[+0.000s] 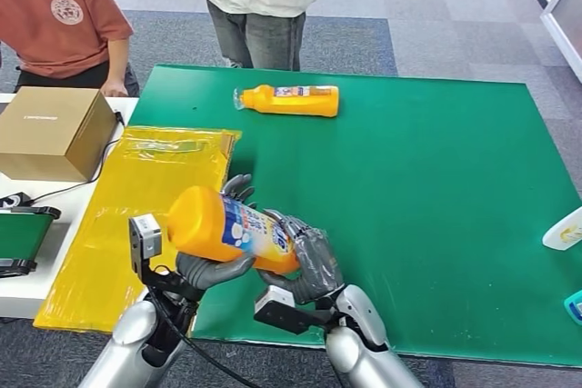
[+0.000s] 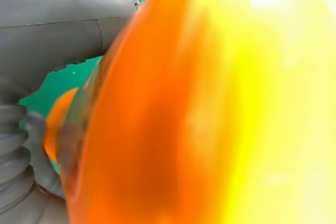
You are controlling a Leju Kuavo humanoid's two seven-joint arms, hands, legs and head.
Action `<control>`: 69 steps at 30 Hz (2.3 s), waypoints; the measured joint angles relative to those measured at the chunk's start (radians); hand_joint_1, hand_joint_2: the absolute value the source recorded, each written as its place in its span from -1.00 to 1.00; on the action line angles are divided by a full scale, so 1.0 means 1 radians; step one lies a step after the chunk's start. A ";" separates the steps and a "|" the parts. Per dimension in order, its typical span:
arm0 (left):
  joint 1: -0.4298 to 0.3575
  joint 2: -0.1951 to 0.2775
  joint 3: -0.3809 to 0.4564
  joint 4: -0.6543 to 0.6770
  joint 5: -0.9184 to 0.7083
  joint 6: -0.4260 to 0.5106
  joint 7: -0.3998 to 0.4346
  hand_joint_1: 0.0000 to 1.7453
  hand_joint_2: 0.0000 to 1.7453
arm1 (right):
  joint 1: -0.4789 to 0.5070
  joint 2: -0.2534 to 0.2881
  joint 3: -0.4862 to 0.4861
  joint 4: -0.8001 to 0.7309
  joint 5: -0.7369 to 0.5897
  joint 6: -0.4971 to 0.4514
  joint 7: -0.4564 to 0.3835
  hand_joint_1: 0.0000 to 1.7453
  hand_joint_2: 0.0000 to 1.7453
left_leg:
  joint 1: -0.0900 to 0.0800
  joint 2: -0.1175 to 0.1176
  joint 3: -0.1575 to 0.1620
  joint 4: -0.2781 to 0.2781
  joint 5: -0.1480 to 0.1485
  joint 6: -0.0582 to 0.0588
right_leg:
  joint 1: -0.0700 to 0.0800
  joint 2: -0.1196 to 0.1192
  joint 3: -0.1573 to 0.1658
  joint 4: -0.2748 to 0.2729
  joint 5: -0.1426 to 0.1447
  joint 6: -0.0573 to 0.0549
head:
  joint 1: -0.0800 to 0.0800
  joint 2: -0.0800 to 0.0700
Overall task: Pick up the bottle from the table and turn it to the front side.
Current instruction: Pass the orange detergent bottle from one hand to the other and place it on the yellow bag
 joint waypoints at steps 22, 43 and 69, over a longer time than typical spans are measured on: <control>0.005 0.009 -0.022 -0.023 -0.085 0.057 -0.032 1.00 1.00 | -0.014 0.007 -0.007 0.059 0.000 0.004 0.016 0.12 1.00 | 0.000 0.000 0.000 0.000 0.000 0.000 | 0.000 0.000 0.000 0.000 0.000 0.000 | 0.000 0.000; 0.132 -0.014 0.201 -0.259 -0.759 0.843 -0.230 1.00 1.00 | 0.103 -0.018 -0.255 -0.201 -0.216 0.109 0.095 -1.00 1.00 | 0.000 0.000 -0.001 0.000 0.000 0.000 | 0.000 0.000 0.000 0.000 0.000 0.000 | 0.000 0.000; -0.020 -0.005 0.435 0.202 -1.625 0.930 -0.071 1.00 1.00 | 0.058 -0.021 -0.254 -0.272 -0.326 0.190 0.050 -1.00 1.00 | 0.000 0.000 -0.001 0.000 0.001 0.000 | 0.000 0.000 -0.001 0.000 0.001 0.000 | 0.000 0.000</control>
